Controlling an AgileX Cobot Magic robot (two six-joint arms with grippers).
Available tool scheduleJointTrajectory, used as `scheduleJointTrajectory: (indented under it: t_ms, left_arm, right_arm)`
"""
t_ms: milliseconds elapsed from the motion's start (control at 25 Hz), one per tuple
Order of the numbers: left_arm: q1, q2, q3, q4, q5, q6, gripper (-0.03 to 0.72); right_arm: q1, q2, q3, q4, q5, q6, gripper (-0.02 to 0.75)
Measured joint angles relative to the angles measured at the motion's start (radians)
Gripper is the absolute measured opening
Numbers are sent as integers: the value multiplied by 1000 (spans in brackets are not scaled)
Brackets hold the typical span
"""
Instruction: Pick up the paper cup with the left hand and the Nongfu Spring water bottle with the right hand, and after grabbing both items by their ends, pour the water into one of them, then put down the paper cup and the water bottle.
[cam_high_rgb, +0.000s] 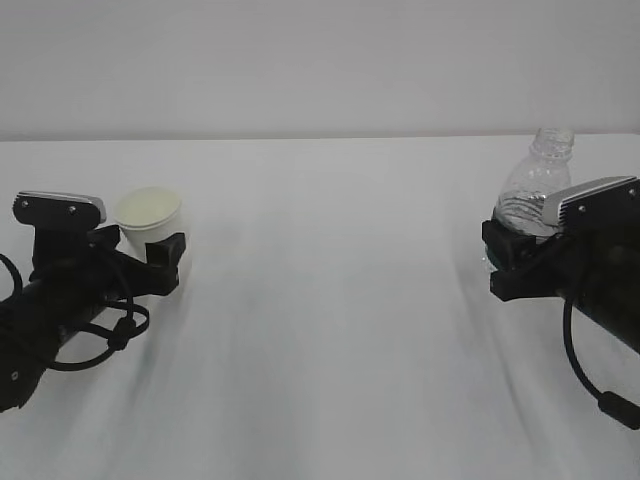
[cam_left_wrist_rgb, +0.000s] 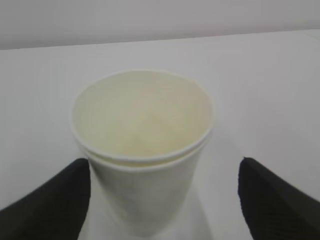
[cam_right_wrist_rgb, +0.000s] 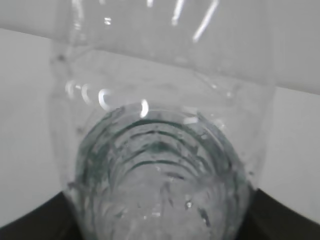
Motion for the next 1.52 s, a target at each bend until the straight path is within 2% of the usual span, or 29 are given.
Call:
scheduleJointTrajectory:
  t_ms: [360,920,1520]
  left_arm:
    - [0,64,-76,-44,0,0,687]
    - [0,151,-173,-50,-2,0,682]
    - [0,170,-227,-73,-2,0,661]
  right_arm:
    - [0,-2,0,0,0,-4,428]
    - [0,-2,0,0,0,-7,428]
    - [0,-2,0,0,0,-9,428]
